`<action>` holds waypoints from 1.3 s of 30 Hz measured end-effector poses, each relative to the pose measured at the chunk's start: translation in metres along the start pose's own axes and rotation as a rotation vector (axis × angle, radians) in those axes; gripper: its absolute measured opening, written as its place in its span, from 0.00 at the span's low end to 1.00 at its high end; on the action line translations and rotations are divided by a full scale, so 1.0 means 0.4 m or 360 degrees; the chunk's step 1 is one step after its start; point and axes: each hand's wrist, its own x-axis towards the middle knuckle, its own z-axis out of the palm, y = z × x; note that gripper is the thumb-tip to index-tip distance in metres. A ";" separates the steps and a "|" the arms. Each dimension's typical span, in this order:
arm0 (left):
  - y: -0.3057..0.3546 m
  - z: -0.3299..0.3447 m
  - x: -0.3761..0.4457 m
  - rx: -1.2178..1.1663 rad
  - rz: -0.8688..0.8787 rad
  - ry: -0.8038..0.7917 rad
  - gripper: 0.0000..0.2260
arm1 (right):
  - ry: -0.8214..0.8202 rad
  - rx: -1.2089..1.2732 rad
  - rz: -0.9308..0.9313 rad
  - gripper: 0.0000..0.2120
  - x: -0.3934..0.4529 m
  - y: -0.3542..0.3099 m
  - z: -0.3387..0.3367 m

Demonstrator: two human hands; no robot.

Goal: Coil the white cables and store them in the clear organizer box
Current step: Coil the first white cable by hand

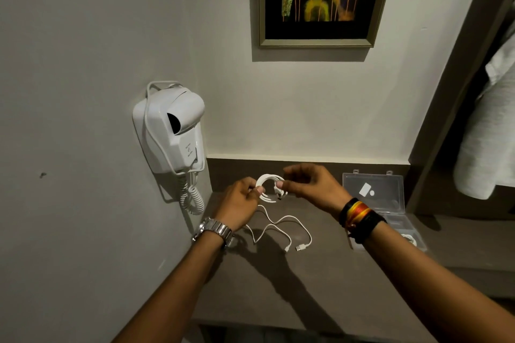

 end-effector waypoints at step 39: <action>-0.051 -0.051 0.004 -0.0838 -0.0400 -0.0597 0.09 | -0.0148 0.0518 0.0024 0.10 0.015 0.054 -0.006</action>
